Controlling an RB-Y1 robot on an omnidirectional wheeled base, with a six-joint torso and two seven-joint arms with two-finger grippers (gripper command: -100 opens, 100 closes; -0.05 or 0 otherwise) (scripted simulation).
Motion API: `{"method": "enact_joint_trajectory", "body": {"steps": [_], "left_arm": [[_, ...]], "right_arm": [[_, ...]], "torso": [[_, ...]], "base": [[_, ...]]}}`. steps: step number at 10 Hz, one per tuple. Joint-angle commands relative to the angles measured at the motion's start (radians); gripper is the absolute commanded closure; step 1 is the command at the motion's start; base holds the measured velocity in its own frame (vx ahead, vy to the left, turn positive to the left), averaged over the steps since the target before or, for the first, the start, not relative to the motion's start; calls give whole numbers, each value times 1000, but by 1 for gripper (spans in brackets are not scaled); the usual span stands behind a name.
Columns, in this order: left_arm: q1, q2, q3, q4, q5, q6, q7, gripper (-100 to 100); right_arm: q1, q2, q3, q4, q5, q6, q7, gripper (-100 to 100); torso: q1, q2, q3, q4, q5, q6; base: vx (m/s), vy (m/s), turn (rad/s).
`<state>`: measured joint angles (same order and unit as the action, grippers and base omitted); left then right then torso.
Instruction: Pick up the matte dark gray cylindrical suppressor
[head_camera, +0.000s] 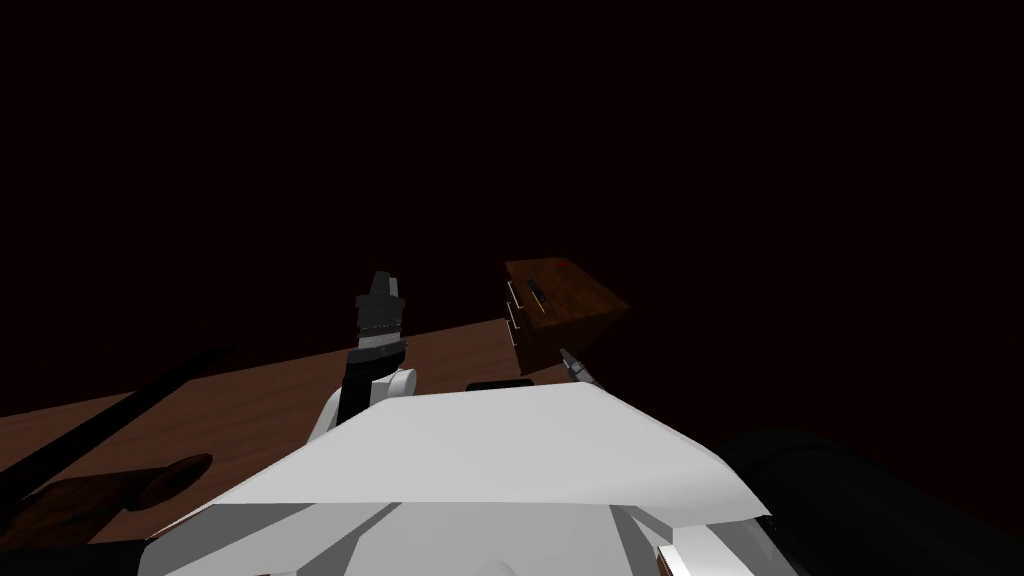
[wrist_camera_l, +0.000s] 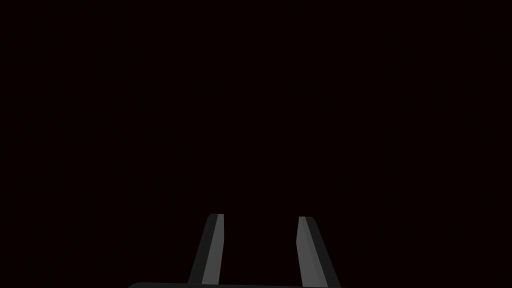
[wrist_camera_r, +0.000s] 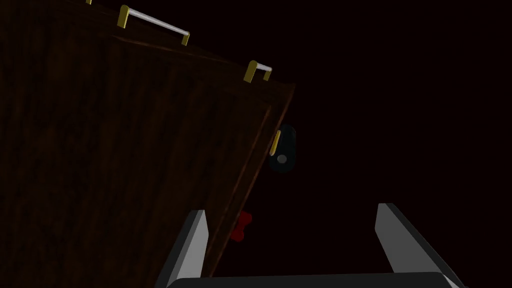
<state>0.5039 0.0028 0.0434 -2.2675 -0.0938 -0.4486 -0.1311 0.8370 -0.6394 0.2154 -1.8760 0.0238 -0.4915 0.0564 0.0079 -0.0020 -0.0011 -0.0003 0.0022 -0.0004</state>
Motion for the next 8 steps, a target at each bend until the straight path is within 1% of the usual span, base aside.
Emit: {"method": "enact_joint_trajectory", "body": {"steps": [1,2,3,4,5,6,7,8], "left_arm": [[0,0,0,0,0,0,0,0],[0,0,0,0,0,0,0,0],[0,0,0,0,0,0,0,0],[0,0,0,0,0,0,0,0],[0,0,0,0,0,0,0,0],[0,0,0,0,0,0,0,0],[0,0,0,0,0,0,0,0],[0,0,0,0,0,0,0,0]], "right_arm": [[33,-50,22,41,14,-3,-6,-100],[33,-78,22,41,14,-3,-6,-100],[63,-109,41,84,24,-15,-13,-100],[63,-142,41,84,24,-15,-13,-100],[92,-180,58,118,34,-28,-21,-100],[92,-204,58,129,34,-28,-21,-100],[121,-231,76,167,43,-41,-28,-100],[121,-258,76,174,43,-41,-28,-100]], "torso": [[0,0,0,0,0,0],[1,-1,0,0,0,0],[-1,-2,-1,0,0,0],[0,-3,-2,-1,0,0],[-1,-2,-1,-1,0,0],[1,-2,-1,0,0,0],[0,-2,-1,0,0,0],[1,-3,-2,-1,0,0]], "base": [[41,133,-17],[49,113,-21],[73,121,-4],[49,104,-10],[42,143,18],[48,126,-10],[79,136,24],[70,110,3]]}}
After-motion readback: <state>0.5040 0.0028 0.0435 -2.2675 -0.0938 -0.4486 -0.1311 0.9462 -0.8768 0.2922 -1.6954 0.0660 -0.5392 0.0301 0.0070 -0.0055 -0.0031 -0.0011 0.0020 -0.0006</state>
